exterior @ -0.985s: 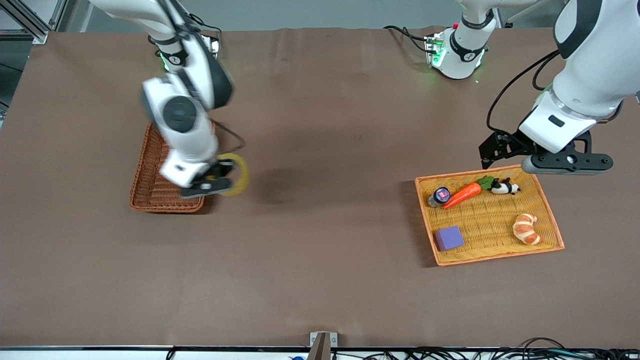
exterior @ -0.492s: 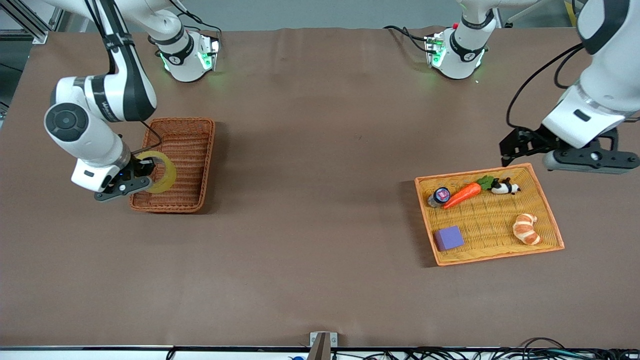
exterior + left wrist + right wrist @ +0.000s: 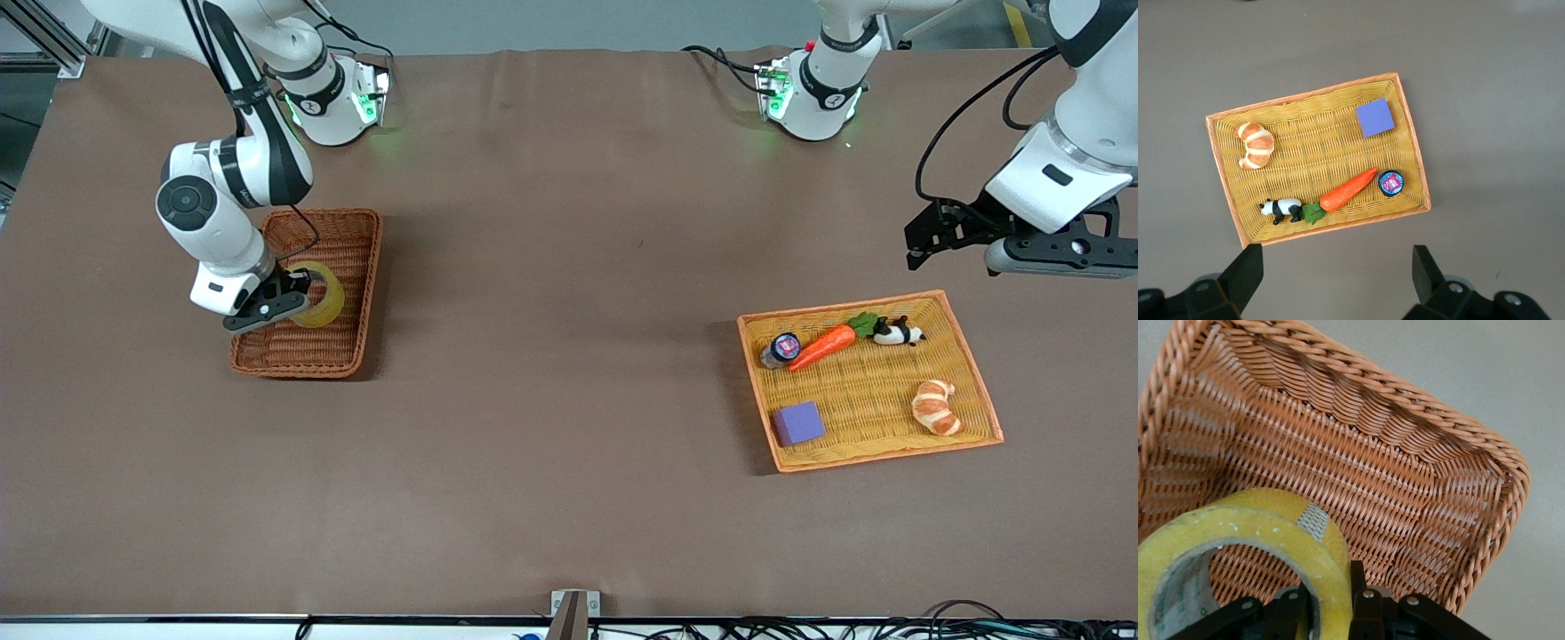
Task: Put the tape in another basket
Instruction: 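Open the right gripper to release the tape in the basket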
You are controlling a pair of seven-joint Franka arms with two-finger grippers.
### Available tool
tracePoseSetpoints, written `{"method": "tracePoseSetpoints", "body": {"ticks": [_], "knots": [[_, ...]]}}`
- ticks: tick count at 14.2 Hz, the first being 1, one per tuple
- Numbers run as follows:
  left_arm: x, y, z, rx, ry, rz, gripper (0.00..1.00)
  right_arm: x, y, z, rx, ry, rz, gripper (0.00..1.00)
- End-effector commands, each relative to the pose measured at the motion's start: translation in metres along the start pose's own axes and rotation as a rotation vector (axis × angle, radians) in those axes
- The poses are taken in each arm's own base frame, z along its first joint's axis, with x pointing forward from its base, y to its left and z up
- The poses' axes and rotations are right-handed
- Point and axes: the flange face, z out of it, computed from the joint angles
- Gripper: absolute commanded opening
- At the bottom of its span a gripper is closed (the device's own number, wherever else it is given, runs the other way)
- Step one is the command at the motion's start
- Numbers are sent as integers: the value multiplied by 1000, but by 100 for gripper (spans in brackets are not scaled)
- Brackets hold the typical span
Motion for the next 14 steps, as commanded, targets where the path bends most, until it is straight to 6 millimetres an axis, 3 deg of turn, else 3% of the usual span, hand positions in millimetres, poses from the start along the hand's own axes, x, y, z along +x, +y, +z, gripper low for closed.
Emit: {"method": "tracePoseSetpoints", "body": {"ticks": [1, 3, 4, 7, 9, 11, 14], "knots": [[-8, -1, -2, -33, -1, 7, 98, -22, -6, 10, 3, 43, -13, 3], [-8, -1, 3, -35, -10, 5, 98, -25, -8, 15, 2, 40, -18, 11], [-7, -1, 3, -35, -8, 5, 98, -25, -8, 17, 2, 36, -19, 28], [-6, -10, 3, -34, -7, -15, 99, -25, -4, 17, 2, 34, -9, 98], [-3, -14, 5, -33, -10, -30, 99, -16, 3, 4, -8, 62, 8, 100], [-1, -15, 13, -32, -22, -37, 99, 0, 23, -19, -31, 119, 41, 100], [1, -15, 8, -32, -13, -39, 99, 20, 47, -50, -62, 190, 70, 100]]}}
